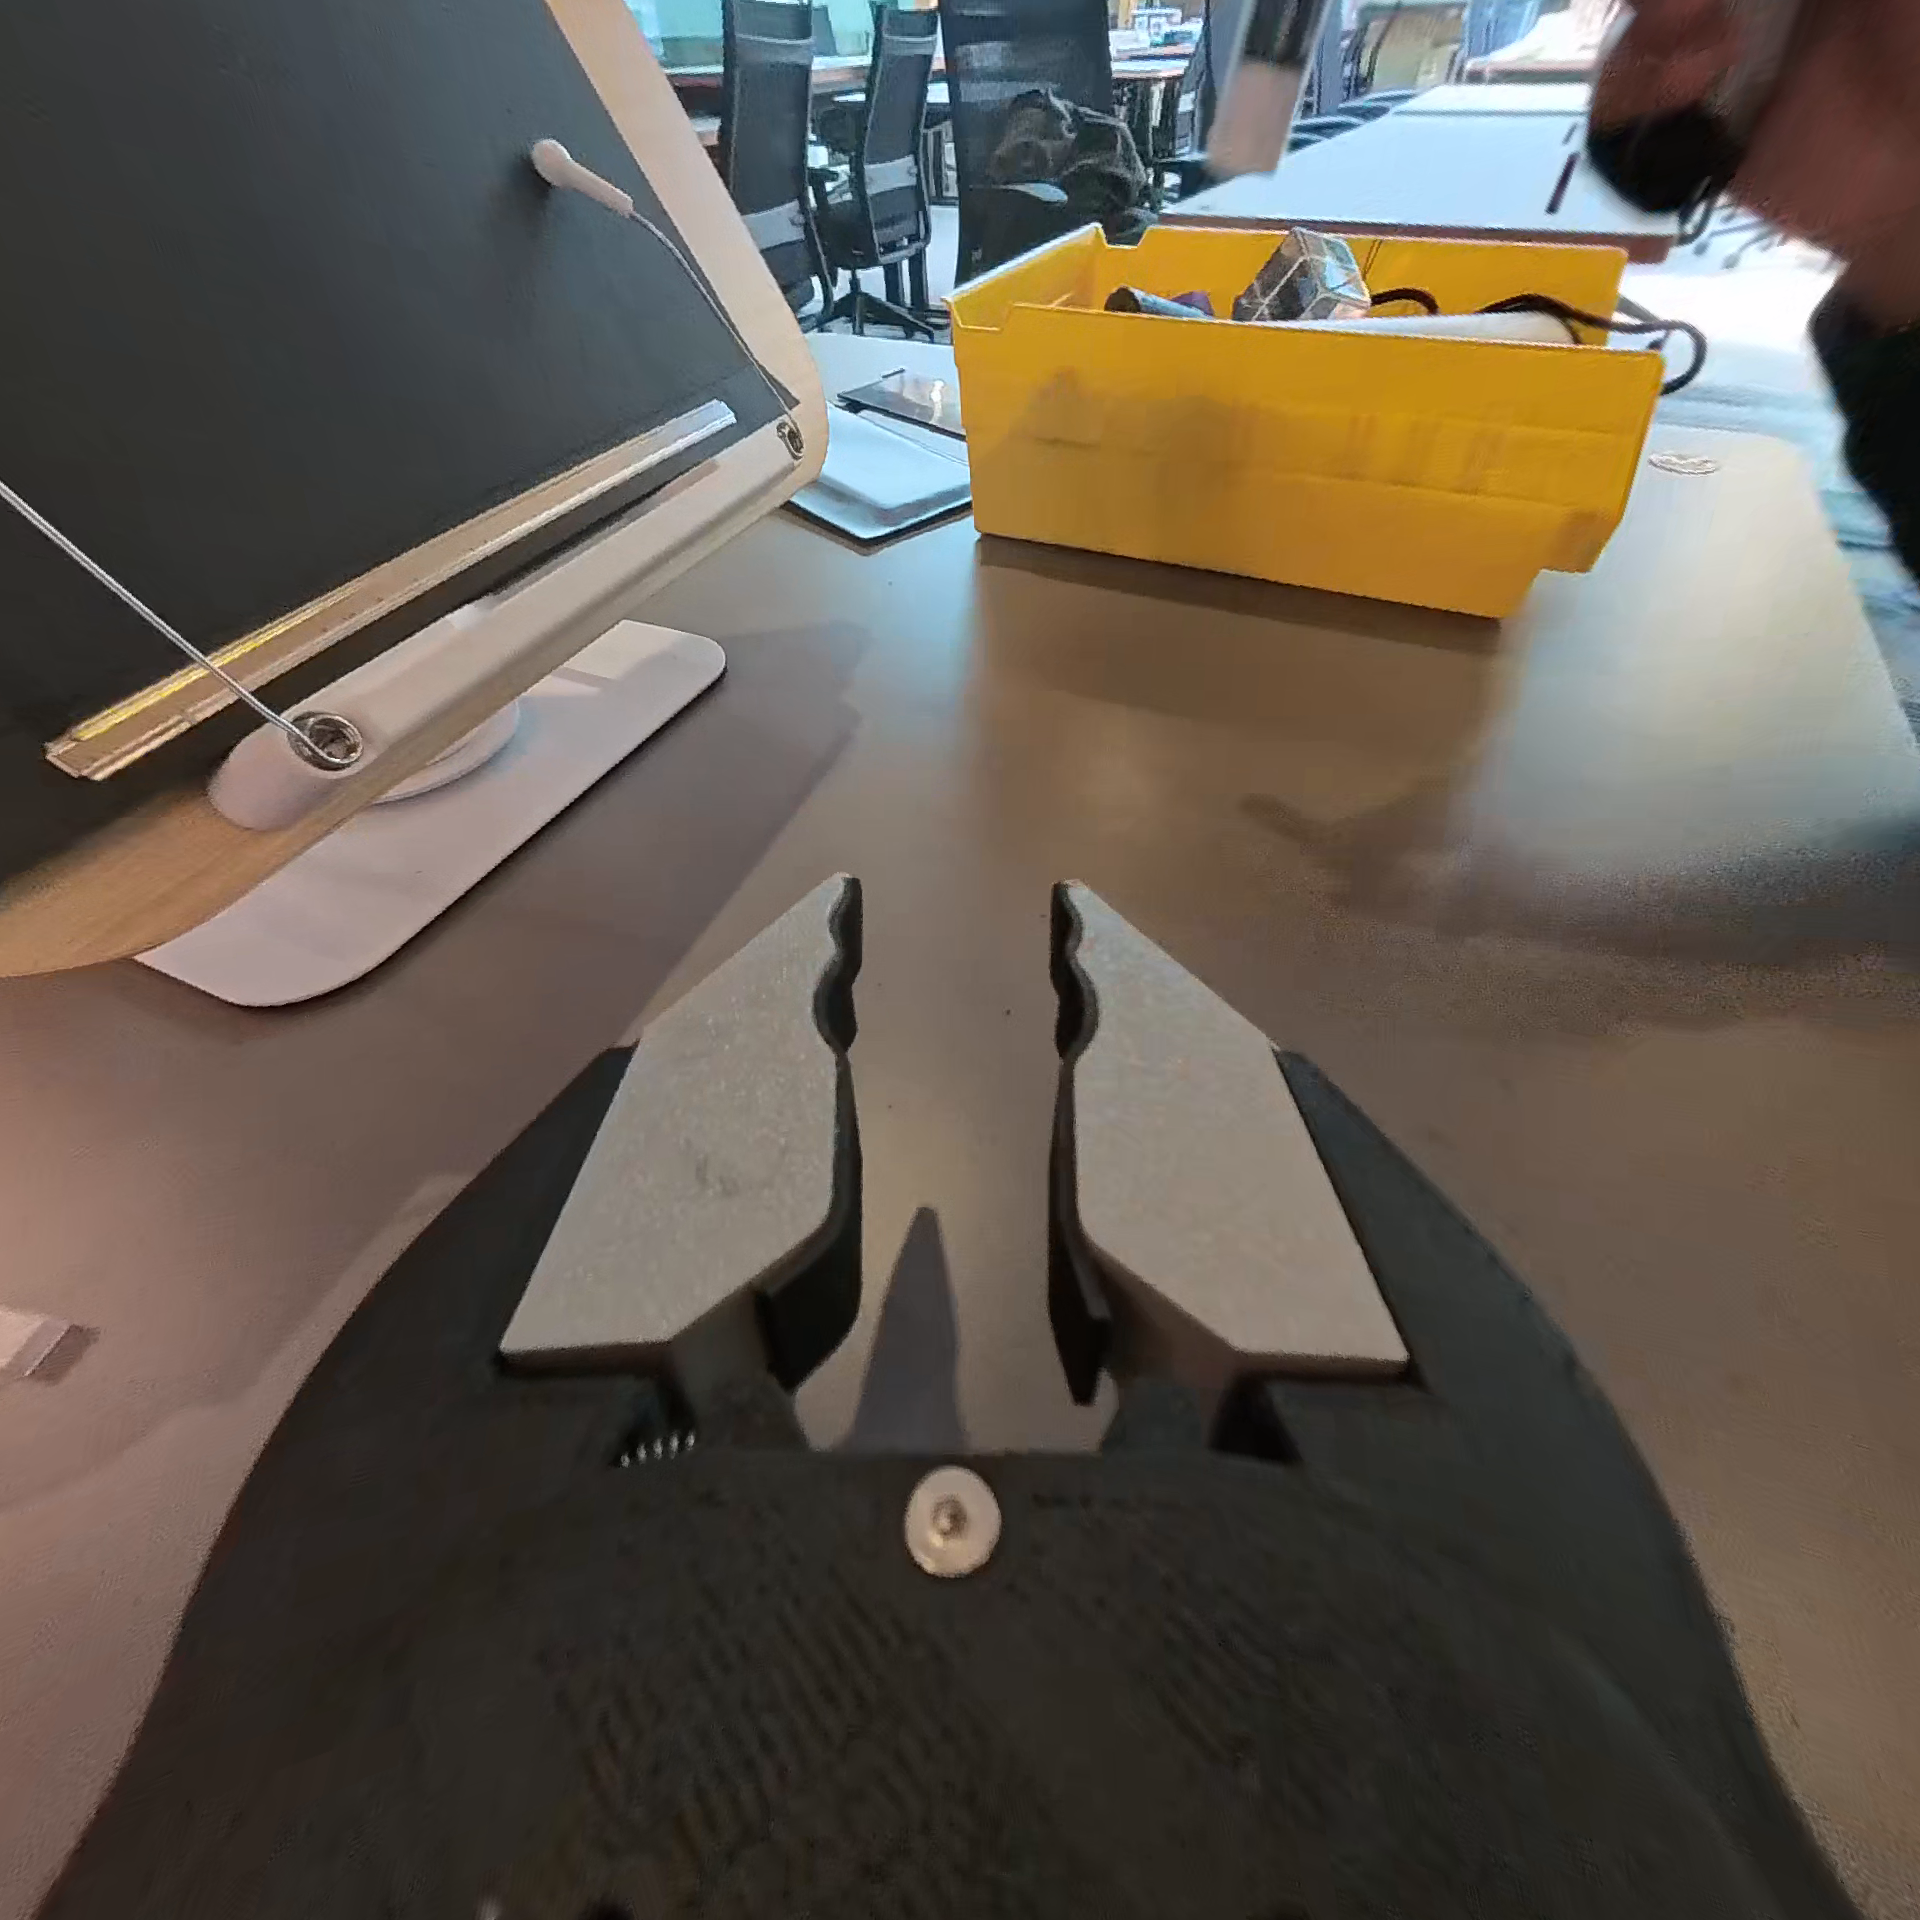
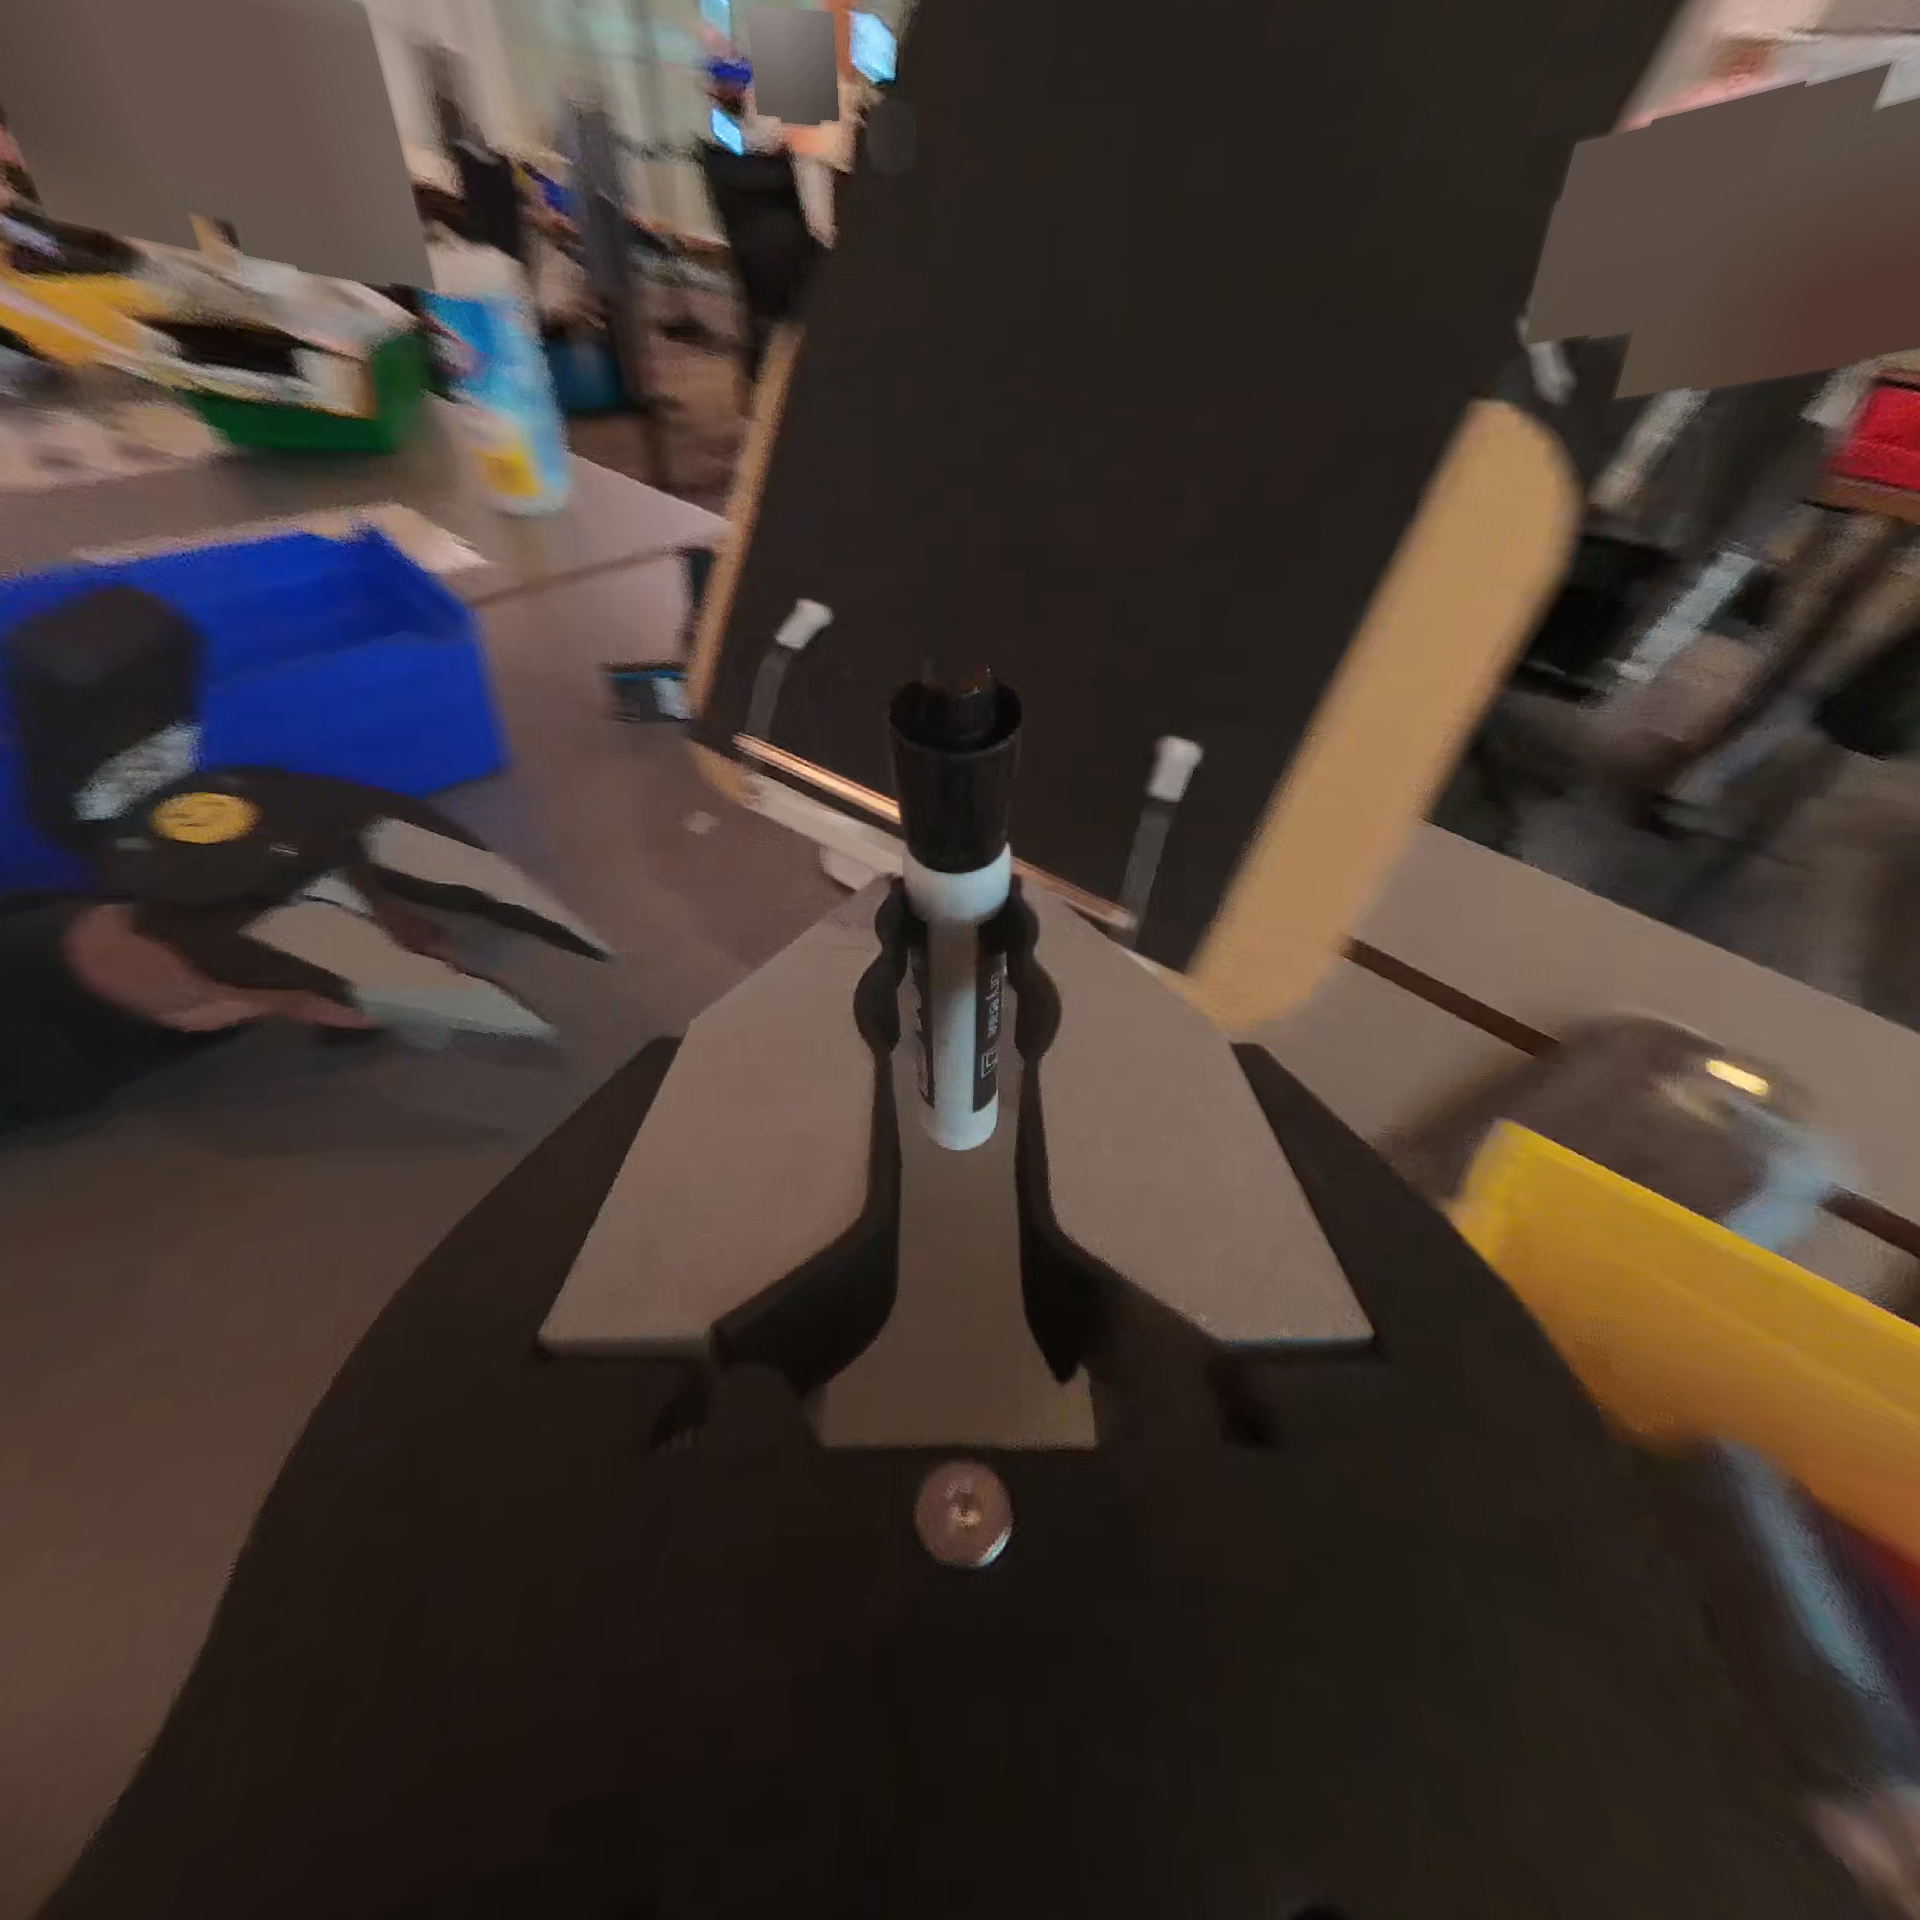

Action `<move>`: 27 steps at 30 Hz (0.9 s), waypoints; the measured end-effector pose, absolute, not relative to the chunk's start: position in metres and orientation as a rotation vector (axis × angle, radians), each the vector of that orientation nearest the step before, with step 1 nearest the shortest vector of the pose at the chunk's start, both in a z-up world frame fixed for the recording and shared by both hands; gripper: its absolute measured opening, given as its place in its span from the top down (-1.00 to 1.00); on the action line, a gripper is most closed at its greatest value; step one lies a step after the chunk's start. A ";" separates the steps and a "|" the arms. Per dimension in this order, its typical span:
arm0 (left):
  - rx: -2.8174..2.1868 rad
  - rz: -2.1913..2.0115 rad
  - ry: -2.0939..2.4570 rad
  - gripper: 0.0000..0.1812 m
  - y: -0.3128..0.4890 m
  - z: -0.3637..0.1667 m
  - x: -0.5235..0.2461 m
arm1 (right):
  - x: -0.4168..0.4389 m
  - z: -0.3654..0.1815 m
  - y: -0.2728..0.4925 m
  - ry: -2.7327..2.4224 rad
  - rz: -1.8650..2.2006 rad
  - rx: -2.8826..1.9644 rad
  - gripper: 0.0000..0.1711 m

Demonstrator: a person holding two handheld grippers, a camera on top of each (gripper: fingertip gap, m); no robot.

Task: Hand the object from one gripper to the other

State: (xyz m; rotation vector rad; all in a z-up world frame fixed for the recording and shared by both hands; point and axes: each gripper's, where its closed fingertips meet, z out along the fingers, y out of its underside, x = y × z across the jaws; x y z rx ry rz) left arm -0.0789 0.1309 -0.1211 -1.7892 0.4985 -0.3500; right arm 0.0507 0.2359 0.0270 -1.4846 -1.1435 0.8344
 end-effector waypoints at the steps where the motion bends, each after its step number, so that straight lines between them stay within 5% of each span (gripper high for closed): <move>1: -1.788 -0.338 0.495 0.65 0.131 -0.120 -0.080 | 0.070 0.032 0.253 -1.128 0.741 -1.535 0.84; 6: -1.783 -0.295 0.517 0.68 0.131 -0.121 -0.080 | 0.198 0.019 0.356 -0.995 0.060 -1.872 0.84; 10: -1.791 -0.299 0.504 0.69 0.131 -0.120 -0.081 | 0.255 -0.009 0.389 -0.939 -0.077 -2.042 0.83; 24: -1.815 -0.297 0.482 0.71 0.134 -0.127 -0.088 | 0.241 -0.085 0.459 -1.229 -0.358 -2.299 0.83; 27: -1.819 -0.298 0.462 0.69 0.135 -0.127 -0.094 | 0.234 -0.083 0.469 -1.219 -0.393 -2.292 0.63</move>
